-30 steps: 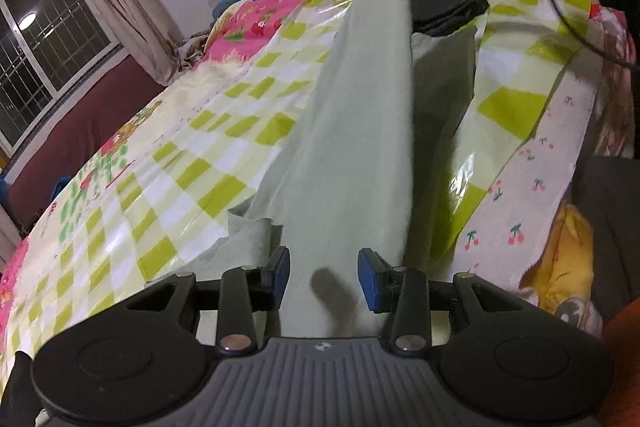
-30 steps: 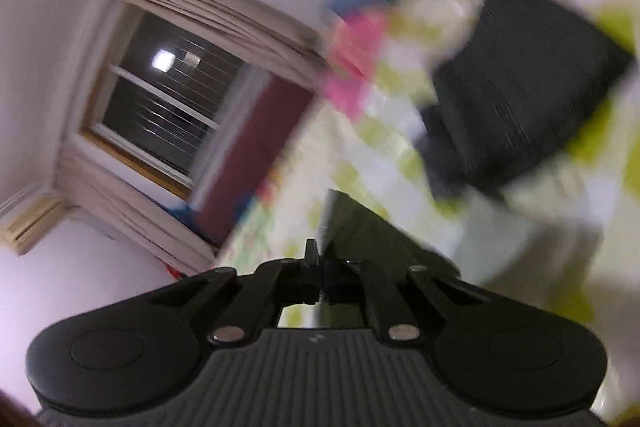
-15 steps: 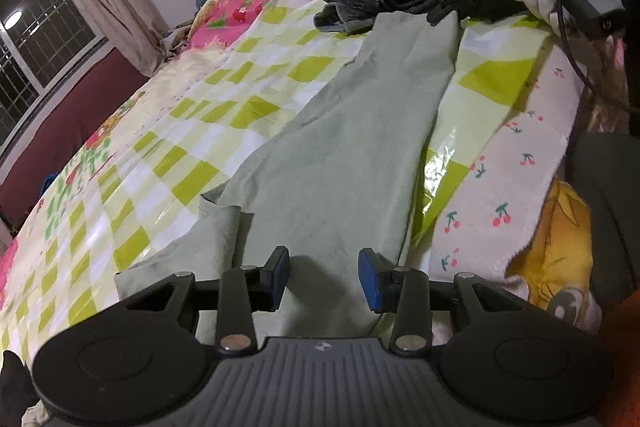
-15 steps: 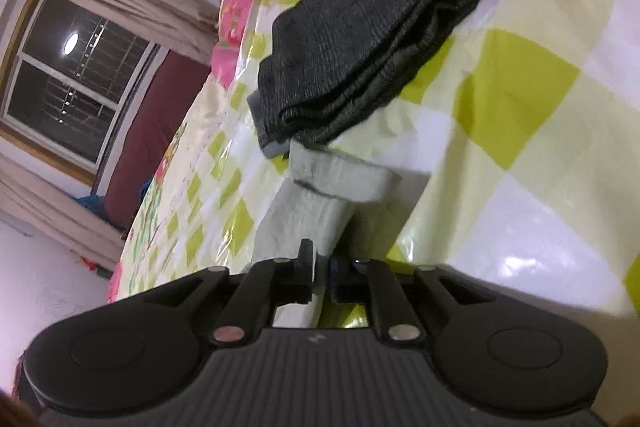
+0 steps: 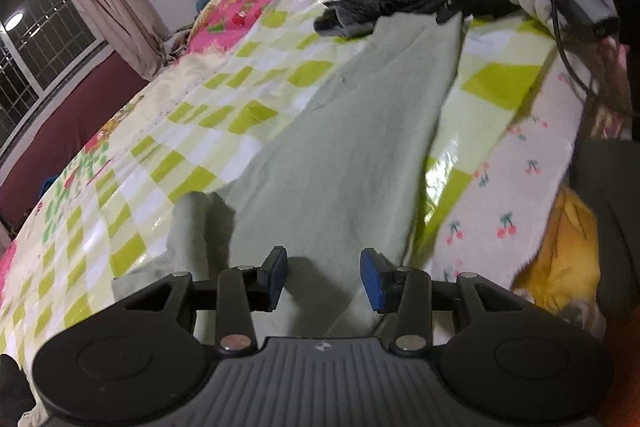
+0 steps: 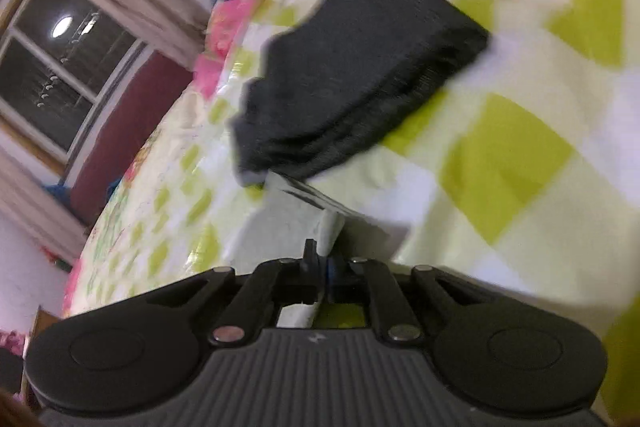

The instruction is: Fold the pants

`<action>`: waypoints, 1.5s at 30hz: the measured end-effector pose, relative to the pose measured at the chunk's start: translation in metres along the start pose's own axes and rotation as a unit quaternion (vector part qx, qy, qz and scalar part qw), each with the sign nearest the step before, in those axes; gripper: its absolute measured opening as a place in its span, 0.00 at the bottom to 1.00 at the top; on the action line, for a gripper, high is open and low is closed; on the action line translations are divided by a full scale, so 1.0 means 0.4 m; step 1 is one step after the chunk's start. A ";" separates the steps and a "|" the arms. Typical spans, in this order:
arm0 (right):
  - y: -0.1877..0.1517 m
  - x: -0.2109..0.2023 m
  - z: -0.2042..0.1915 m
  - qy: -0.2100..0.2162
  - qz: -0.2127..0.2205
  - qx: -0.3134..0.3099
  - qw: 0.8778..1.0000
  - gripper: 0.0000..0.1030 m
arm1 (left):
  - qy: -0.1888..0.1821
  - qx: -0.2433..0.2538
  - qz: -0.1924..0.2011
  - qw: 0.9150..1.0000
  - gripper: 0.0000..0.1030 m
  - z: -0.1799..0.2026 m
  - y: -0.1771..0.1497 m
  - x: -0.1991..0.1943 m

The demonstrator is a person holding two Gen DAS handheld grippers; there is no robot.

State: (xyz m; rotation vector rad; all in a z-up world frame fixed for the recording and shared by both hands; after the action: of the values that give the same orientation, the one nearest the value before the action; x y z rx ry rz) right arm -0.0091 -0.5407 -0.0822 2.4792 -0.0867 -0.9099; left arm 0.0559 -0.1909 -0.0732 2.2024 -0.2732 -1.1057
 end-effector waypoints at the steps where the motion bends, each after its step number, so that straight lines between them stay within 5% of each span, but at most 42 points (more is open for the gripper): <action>1: 0.000 -0.011 0.006 0.010 0.006 0.015 1.000 0.13 | -0.001 0.001 0.000 1.000 0.54 0.001 -0.003 -0.003; 6: 0.008 -0.071 0.016 0.020 0.024 0.031 0.999 0.32 | -0.003 -0.006 -0.001 1.000 0.55 -0.005 -0.004 -0.001; 12: 0.000 -0.052 0.003 0.003 0.014 0.002 1.000 0.32 | 0.000 -0.002 0.000 1.000 0.55 0.000 -0.004 -0.007; 15: 0.002 -0.035 -0.027 0.005 0.005 -0.022 1.000 0.09 | 0.001 -0.001 -0.002 1.000 0.55 -0.003 -0.007 -0.004; 17: 0.008 -0.015 -0.047 0.009 -0.007 -0.020 1.000 0.05 | 0.002 0.000 -0.003 1.000 0.55 -0.007 -0.004 -0.002; 24: 0.092 -0.086 -0.228 0.157 0.048 -0.022 0.986 0.04 | 0.010 -0.012 0.003 1.000 0.55 -0.033 0.003 -0.003; 31: 0.010 0.007 -0.006 -0.012 -0.013 -0.002 1.000 0.04 | 0.007 -0.015 -0.002 1.000 0.55 -0.024 -0.011 0.007; 42: -0.001 -0.002 -0.012 0.019 -0.001 0.009 1.000 0.24 | 0.009 -0.005 -0.005 1.000 0.56 -0.017 -0.013 0.015; 45: 0.011 -0.012 -0.029 -0.012 0.016 -0.023 1.000 0.12 | 0.009 -0.003 -0.005 1.000 0.56 -0.018 -0.013 0.011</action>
State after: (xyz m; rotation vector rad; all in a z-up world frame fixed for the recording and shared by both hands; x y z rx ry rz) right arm -0.0052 -0.5385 -0.0700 2.4187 -0.1110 -0.9179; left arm 0.0635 -0.1857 -0.0761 2.2092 -0.2499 -1.0911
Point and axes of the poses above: each gripper's, at about its wrist camera, not at the fingertips, and x roughly the way its jaws point, z to its right, y to its top, the point moved 9 cm from there along x, roughly the way its jaws point, and after that the axes turned 4 degrees about y, right-handed, at the moved point
